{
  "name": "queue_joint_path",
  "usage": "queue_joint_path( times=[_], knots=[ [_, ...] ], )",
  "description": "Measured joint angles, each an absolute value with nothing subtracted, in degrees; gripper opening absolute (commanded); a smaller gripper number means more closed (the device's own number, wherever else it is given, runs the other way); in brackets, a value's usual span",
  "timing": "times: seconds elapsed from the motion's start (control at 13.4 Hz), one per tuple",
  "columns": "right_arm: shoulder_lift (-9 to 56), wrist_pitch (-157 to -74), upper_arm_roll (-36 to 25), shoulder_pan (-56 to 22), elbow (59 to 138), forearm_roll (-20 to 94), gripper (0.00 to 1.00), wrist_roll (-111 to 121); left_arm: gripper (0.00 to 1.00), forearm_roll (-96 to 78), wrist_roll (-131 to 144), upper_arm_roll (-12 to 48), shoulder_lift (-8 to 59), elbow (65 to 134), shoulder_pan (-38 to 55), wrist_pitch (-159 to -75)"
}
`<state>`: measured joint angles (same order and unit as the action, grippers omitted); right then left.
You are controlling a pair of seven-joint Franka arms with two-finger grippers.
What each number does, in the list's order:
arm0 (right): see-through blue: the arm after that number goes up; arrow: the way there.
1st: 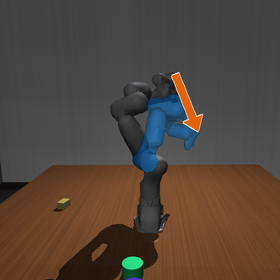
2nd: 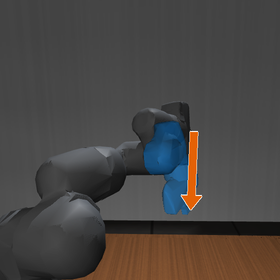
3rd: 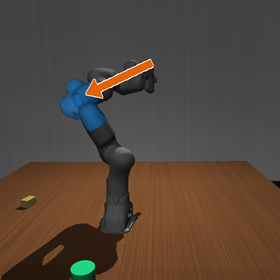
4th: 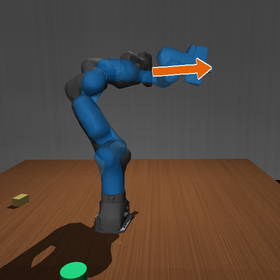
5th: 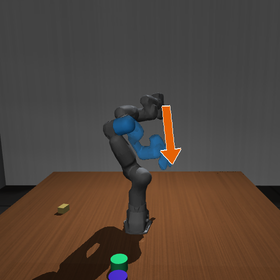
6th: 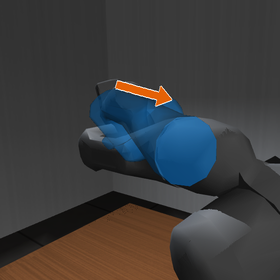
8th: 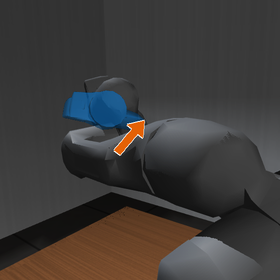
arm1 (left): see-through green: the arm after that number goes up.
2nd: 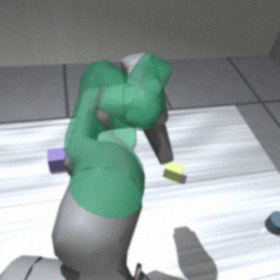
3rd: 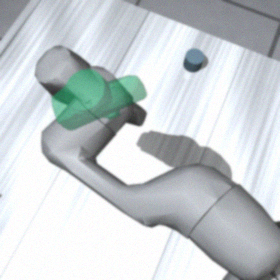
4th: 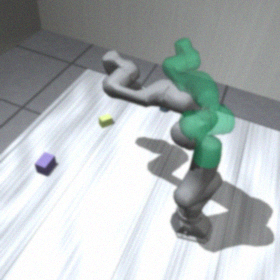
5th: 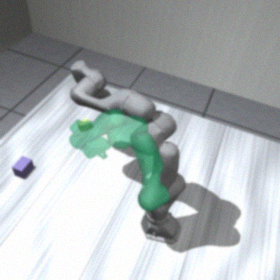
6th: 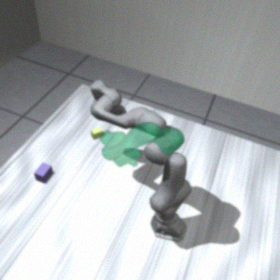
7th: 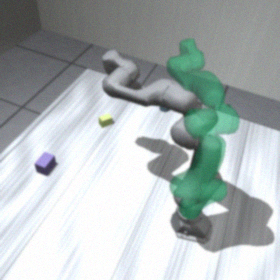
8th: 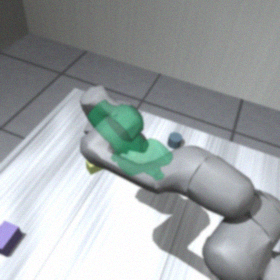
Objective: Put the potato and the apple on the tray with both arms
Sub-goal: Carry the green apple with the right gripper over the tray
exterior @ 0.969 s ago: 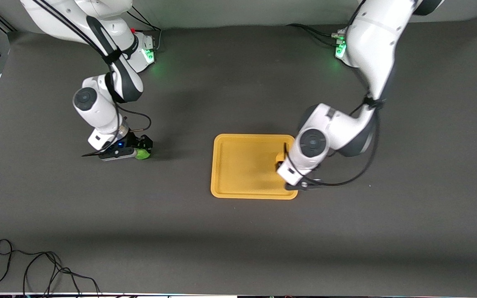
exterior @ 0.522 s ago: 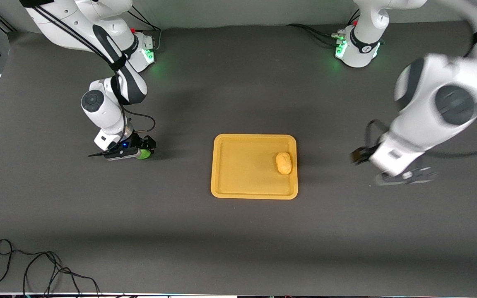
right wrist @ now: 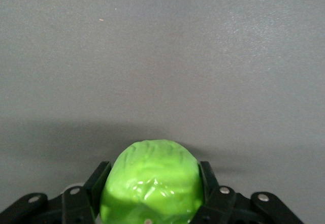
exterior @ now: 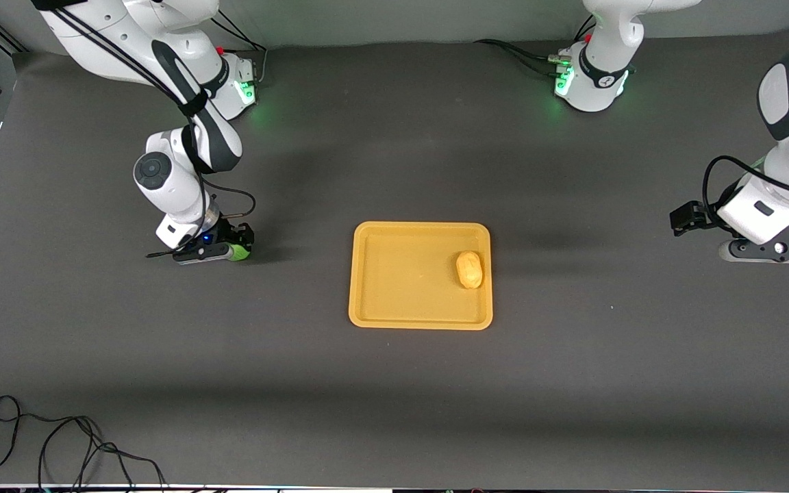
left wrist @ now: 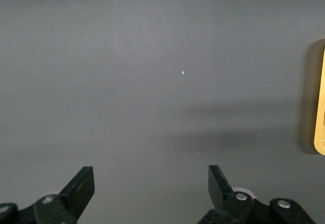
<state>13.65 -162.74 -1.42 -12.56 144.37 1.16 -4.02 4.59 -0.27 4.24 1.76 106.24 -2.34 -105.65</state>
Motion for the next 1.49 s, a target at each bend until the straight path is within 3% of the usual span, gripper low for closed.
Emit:
queue_joint_path(
  times=[0.15, 0.3, 0.6, 0.75, 1.04, 1.49],
  knots=[
    [10.9, -157.3, -1.7, -12.6, 142.3, 1.2, 0.47, -4.0, 1.0, 4.1, -0.3, 4.3, 1.7, 105.7, -2.4, -105.8],
    [5.9, -144.9, -1.9, -12.6, 137.1, 1.2, 0.47, -4.0, 1.0, 3.4, -0.3, 4.3, 1.7, 105.0, -2.4, -105.8],
    [-1.5, -114.2, -2.6, -12.5, 118.3, 1.2, 0.47, -4.0, 1.0, 3.1, -0.3, 4.3, 1.7, 103.8, -2.4, -104.5],
    [-0.7, -107.6, -2.6, -12.6, 109.7, 1.2, 0.47, -4.0, 1.0, 3.0, -0.3, 4.5, 1.6, 100.6, -2.4, -100.4],
    [7.0, -104.4, -2.3, -16.5, 96.9, 1.2, 0.47, -9.4, 1.0, 1.4, -1.5, 4.6, 1.3, 93.6, -2.4, -91.0],
    [26.8, -97.9, -1.7, -35.2, 71.7, 1.2, 0.47, -41.0, 1.0, -1.7, -3.0, 3.9, 1.5, 94.1, -4.6, -92.3]
  ],
)
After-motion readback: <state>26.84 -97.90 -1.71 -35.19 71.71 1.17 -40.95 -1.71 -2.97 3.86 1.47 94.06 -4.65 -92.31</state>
